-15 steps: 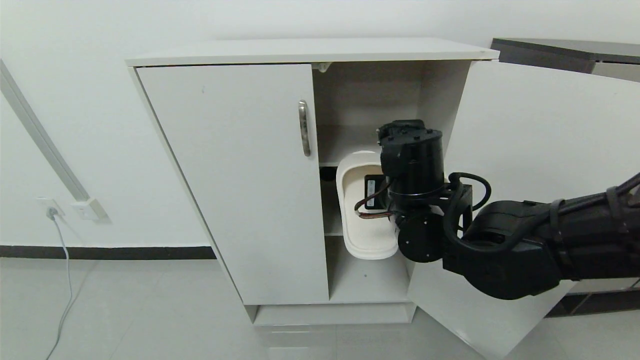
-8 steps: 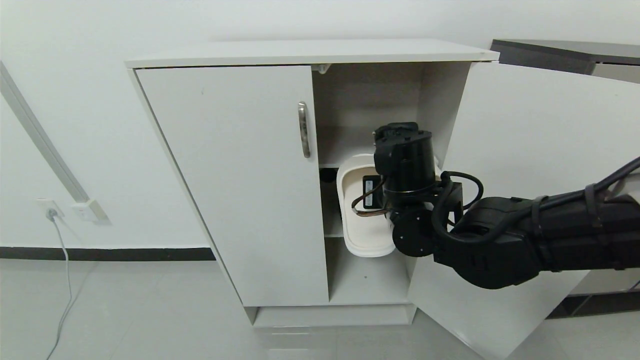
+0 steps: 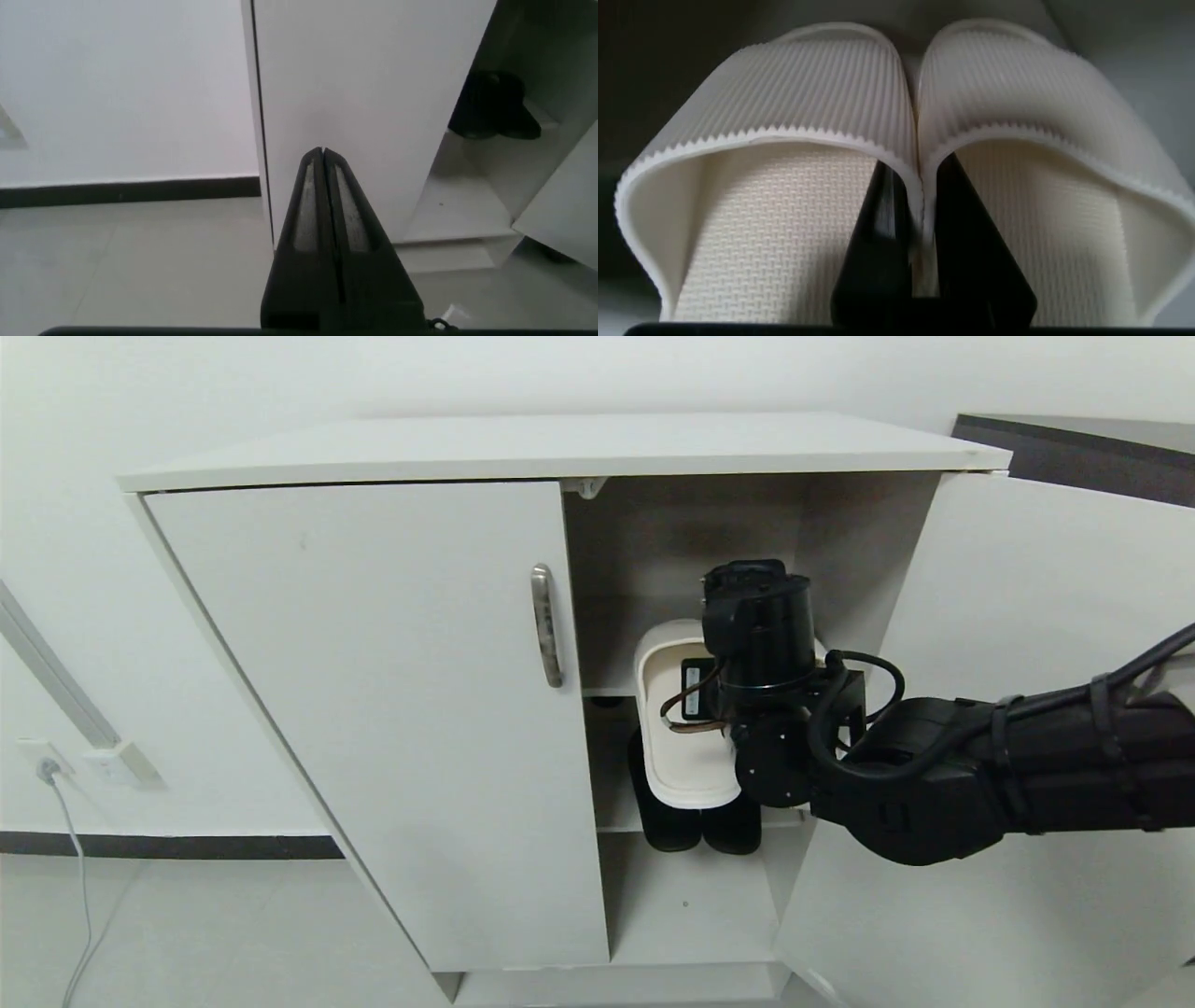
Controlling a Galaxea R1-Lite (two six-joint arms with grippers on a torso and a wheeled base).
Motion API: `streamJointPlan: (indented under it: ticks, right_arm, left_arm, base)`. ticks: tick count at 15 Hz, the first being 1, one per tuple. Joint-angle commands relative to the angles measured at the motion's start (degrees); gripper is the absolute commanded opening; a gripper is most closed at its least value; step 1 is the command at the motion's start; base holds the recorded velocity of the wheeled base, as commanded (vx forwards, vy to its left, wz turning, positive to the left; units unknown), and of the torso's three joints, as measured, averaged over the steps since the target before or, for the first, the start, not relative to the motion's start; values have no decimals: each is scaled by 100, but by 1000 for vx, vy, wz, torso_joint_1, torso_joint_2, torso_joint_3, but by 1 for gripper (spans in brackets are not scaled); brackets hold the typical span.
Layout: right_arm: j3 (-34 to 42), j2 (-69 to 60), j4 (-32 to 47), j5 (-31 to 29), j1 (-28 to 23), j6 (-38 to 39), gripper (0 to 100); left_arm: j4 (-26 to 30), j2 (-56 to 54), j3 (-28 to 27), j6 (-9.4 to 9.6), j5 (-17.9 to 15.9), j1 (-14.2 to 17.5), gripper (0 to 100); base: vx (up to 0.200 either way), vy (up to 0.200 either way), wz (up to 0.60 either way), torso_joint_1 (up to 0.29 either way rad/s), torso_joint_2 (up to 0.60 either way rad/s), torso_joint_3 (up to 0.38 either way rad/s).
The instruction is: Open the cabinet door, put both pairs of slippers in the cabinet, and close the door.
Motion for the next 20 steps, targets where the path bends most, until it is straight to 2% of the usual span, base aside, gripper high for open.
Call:
streamJointPlan:
  ticks: [1,3,6,10,14,20]
  right_arm:
    - [2,-3,3,8,10,1,0]
    - [-15,49,3,8,1,-8,0]
    - [-235,155,56,175,-131,-8,0]
    - [-982,401,663,377,-377,1,0]
    - [-1571,709,953,588,-527,1,0]
    - [-1852,858,961,658,-579,-8,0]
  left_arm:
    - [0,-1,0,-1,-2,-1,0]
    - [0,-1,0,-1,-2,-1,0]
    - [0,-1,0,-1,-2,-1,0]
    - [0,-1,0,-1,-2,-1,0]
    - [0,-1,0,-9,-2,-1,0]
    - [0,-1,0,-9,7,-1,0]
  base:
    - [200,0,0,2,2,2]
    - [200,0,0,2,0,2]
    - [0,0,0,0,0,0]
    - [0,0,0,0,0,0]
    - [0,0,0,0,0,0]
    - [0,0,0,0,0,0]
